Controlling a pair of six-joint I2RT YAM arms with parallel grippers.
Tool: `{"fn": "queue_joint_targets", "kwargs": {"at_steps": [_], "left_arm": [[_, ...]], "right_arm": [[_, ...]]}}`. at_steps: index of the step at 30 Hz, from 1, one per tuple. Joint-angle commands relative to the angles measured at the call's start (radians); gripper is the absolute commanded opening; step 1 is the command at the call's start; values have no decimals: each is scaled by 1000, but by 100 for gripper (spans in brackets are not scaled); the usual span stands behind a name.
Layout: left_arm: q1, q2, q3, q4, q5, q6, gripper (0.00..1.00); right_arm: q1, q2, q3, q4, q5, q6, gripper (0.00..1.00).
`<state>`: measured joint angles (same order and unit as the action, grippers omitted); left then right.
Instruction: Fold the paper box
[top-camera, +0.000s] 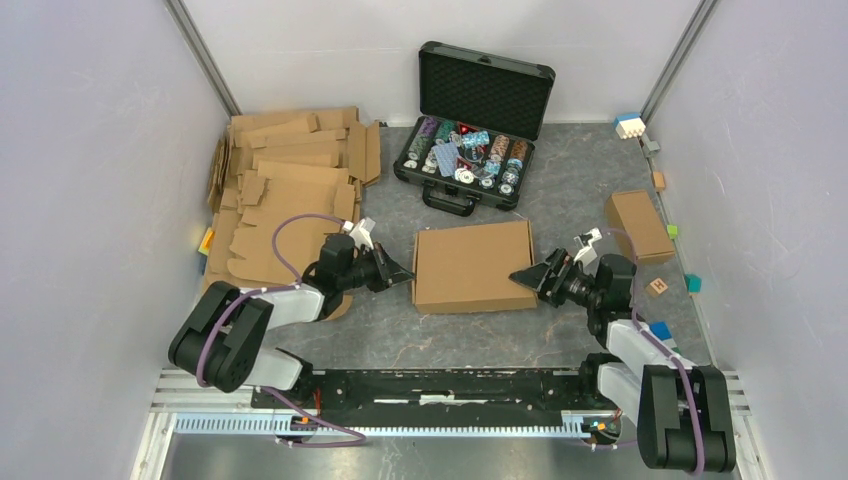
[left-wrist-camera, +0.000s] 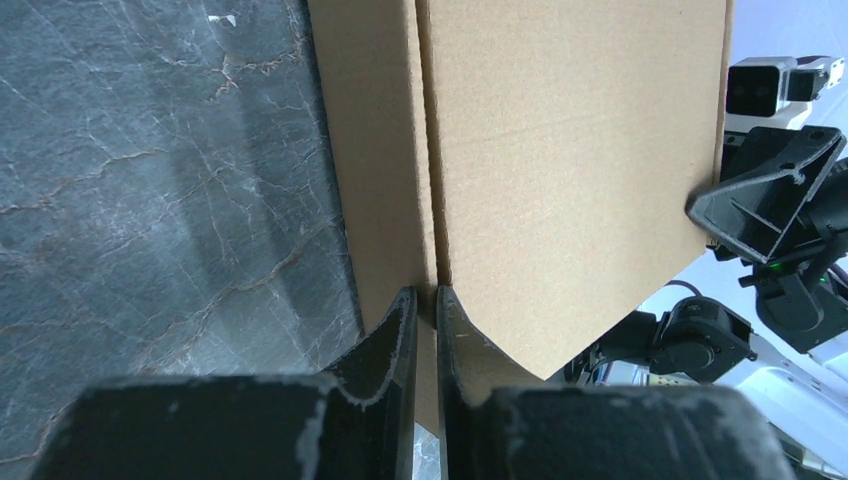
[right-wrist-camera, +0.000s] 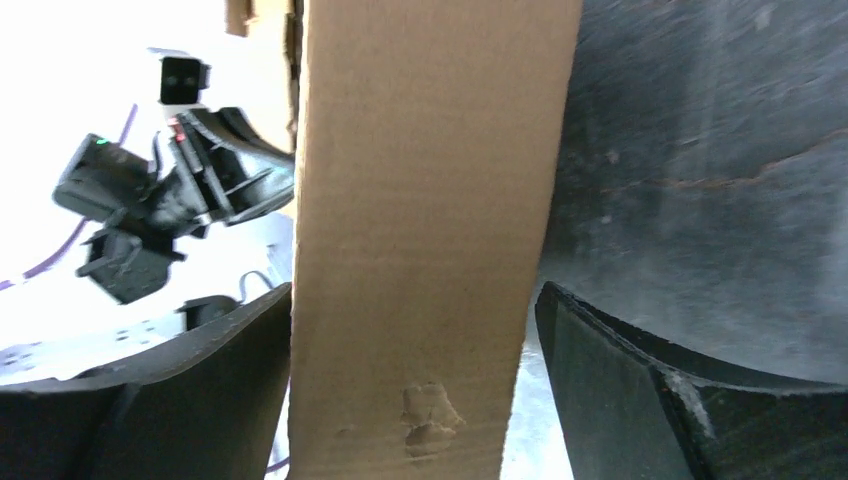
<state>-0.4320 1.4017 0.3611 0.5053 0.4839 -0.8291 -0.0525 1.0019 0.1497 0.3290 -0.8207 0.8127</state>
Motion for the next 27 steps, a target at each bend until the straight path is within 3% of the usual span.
{"fn": "queue_joint_targets", "kwargs": {"at_steps": [1,5,8,11,13,19,21,24,27], "left_arm": [[4,59,-34,-181,-71,82,4],[4,32,-19,-195,-50,86,8],[3,-29,14,-256,-33,103,21],[2,-118,31,-265,-2,102,42],[2,-198,30,-258,5,99,50],[2,-470,7,-309,-72,149,62],[2,-526,-13,-313,-99,163,64],[2,-541,-21,-313,-112,178,66],[2,-501,-3,-314,-85,196,66]], "right_arm": [[2,-4,-54,265,-140,184,88],[0,-61,-30,218,-109,177,66],[0,-97,8,130,-49,137,59],[-4,-132,43,97,-4,142,57],[-16,-160,73,83,2,154,55],[-95,-285,201,-21,23,192,54],[-113,-325,249,-85,95,189,53],[-116,-397,265,-155,345,233,50],[-116,-477,202,-81,624,348,47]]}}
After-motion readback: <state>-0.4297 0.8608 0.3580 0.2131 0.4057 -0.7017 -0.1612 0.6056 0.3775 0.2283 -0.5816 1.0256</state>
